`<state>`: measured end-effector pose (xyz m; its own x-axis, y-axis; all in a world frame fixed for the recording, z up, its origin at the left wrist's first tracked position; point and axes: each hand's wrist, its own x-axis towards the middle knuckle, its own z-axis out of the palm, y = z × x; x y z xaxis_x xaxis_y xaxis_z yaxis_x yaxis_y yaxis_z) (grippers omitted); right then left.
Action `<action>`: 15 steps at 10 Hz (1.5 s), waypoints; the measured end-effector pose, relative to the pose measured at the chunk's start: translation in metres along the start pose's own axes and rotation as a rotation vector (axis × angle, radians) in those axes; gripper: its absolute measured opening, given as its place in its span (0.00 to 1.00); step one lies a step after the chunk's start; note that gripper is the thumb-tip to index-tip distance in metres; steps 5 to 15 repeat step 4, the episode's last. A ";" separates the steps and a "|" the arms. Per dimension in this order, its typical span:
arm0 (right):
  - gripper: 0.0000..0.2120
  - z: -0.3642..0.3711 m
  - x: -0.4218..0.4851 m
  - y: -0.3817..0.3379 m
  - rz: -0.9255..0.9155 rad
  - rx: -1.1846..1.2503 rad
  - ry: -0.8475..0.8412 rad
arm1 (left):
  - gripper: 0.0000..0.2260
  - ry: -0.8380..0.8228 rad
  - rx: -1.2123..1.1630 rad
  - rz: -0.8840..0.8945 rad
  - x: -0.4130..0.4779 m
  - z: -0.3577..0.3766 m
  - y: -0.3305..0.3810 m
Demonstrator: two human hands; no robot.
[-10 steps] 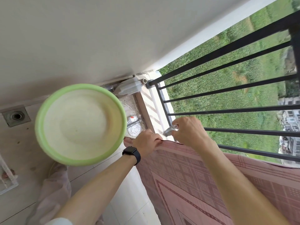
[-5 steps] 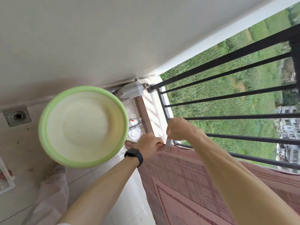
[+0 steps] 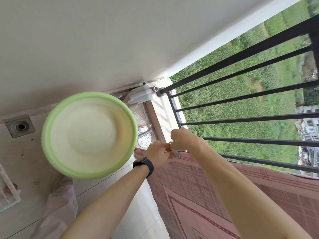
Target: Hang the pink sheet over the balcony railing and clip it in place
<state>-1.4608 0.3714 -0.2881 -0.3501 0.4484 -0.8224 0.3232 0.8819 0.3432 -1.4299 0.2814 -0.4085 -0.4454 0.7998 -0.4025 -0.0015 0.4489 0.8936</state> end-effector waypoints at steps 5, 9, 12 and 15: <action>0.18 0.039 -0.027 -0.004 0.138 0.053 0.225 | 0.09 -0.150 0.075 -0.016 -0.023 -0.041 0.013; 0.18 0.039 -0.027 -0.004 0.138 0.053 0.225 | 0.09 -0.150 0.075 -0.016 -0.023 -0.041 0.013; 0.18 0.039 -0.027 -0.004 0.138 0.053 0.225 | 0.09 -0.150 0.075 -0.016 -0.023 -0.041 0.013; 0.18 0.039 -0.027 -0.004 0.138 0.053 0.225 | 0.09 -0.150 0.075 -0.016 -0.023 -0.041 0.013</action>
